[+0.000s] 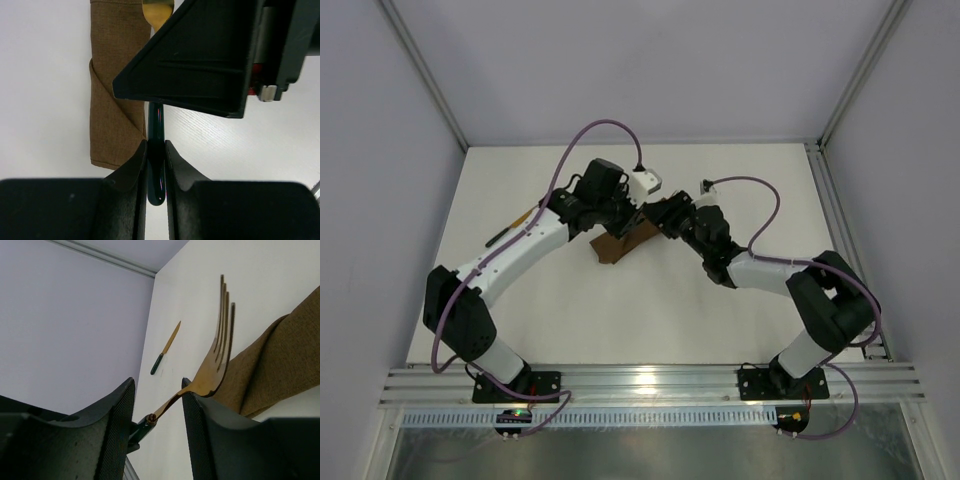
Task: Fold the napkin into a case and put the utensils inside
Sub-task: Pass from the left arm to the right, then stuff the fork into the folded napkin.
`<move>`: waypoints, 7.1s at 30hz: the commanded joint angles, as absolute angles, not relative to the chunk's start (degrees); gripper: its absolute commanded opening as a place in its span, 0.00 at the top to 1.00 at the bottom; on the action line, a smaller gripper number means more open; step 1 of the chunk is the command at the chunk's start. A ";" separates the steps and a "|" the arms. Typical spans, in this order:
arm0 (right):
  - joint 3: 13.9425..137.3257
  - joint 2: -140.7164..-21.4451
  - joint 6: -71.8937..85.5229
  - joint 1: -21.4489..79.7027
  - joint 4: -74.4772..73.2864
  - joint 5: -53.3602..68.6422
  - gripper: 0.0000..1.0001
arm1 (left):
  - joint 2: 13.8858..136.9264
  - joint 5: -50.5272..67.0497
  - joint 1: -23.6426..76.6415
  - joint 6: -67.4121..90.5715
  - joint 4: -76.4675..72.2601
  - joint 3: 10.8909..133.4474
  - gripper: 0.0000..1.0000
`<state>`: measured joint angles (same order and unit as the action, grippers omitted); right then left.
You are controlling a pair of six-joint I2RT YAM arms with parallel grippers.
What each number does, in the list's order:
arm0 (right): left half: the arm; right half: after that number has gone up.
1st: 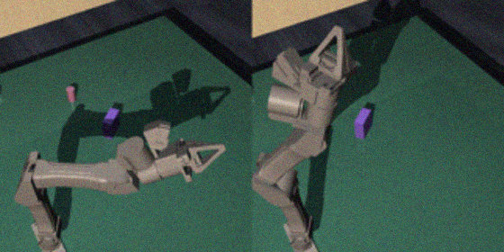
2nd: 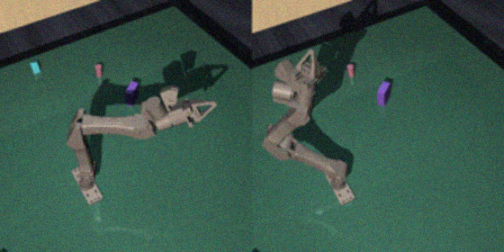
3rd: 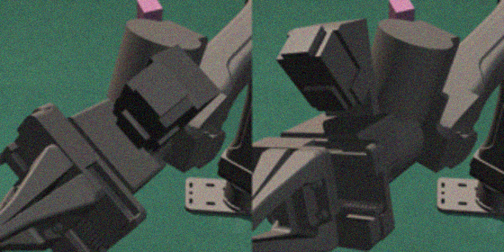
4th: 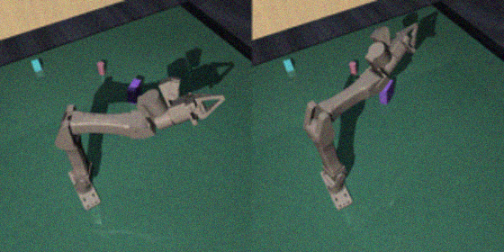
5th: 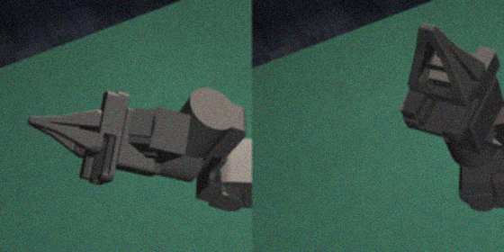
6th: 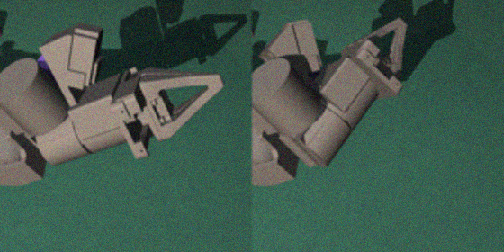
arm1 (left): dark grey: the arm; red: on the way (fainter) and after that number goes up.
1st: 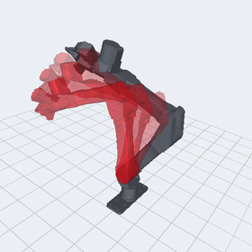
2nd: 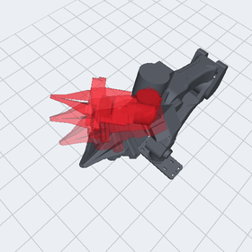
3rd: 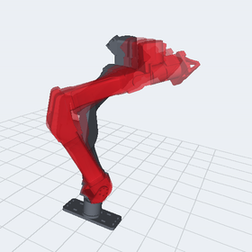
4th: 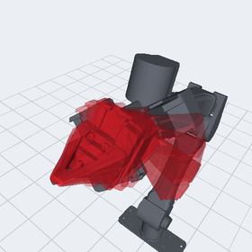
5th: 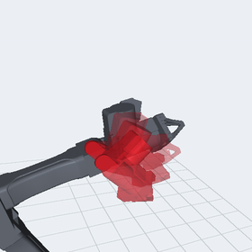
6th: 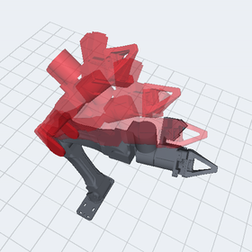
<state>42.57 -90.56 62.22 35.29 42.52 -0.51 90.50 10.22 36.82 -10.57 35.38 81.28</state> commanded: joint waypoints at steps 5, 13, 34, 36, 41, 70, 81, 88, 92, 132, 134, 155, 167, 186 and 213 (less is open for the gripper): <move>44.56 -94.48 67.23 35.16 49.04 2.20 0.73 | 90.18 9.67 37.35 -11.42 33.13 80.95 1.00; 44.38 -94.48 64.25 34.89 49.22 0.53 0.97 | 91.67 6.87 37.35 -12.31 33.49 80.77 0.91; 49.30 -113.81 61.97 29.79 58.54 -8.97 0.97 | 104.05 -4.66 28.48 -11.07 28.04 74.71 0.64; 50.45 -114.52 61.87 29.79 58.27 -8.44 0.97 | 105.11 -4.31 28.48 -10.55 28.04 74.36 0.63; 51.32 -116.01 62.40 29.79 57.92 -9.40 0.97 | 106.17 -2.64 28.48 -9.93 26.46 72.95 0.64; 54.41 -120.77 66.80 31.73 52.74 -7.56 0.62 | 106.70 -1.76 28.48 -10.28 25.58 73.13 0.63; 56.86 -111.01 60.91 31.73 29.72 -6.95 0.32 | 106.26 -2.11 28.48 -10.46 25.93 73.83 0.62; 56.52 -107.32 60.30 30.94 20.92 -2.03 0.31 | 105.56 -2.72 28.48 -11.07 26.46 74.18 0.62; 57.56 -104.16 55.12 30.76 16.45 3.68 0.31 | 105.21 -2.64 28.48 -11.07 26.19 73.92 0.62; 108.19 -126.30 -86.57 25.58 -48.78 31.64 0.53 | 99.58 7.03 25.14 -4.22 27.42 66.71 0.55; 108.37 -126.82 -86.05 25.93 -48.34 30.42 0.53 | 100.37 7.21 25.14 -4.13 27.33 66.53 0.56; 112.15 -130.87 -83.84 26.89 -50.36 27.69 0.70 | 100.81 6.42 25.93 -5.10 27.25 65.13 0.58; 112.85 -131.13 -85.52 27.86 -50.45 24.43 0.84 | 101.08 6.24 25.93 -5.45 27.25 65.48 0.58; 114.44 -131.49 -97.73 31.29 -47.12 22.24 0.88 | 101.42 4.75 25.93 -6.15 25.58 65.04 0.53; 112.41 -132.89 -97.82 34.37 -45.00 25.05 0.88 | 99.67 6.42 24.87 -4.57 23.03 63.28 0.53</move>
<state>111.94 -132.88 -98.74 32.56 -45.63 22.09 100.53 5.65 24.75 -4.89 25.06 63.83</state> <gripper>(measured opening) 0.120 0.470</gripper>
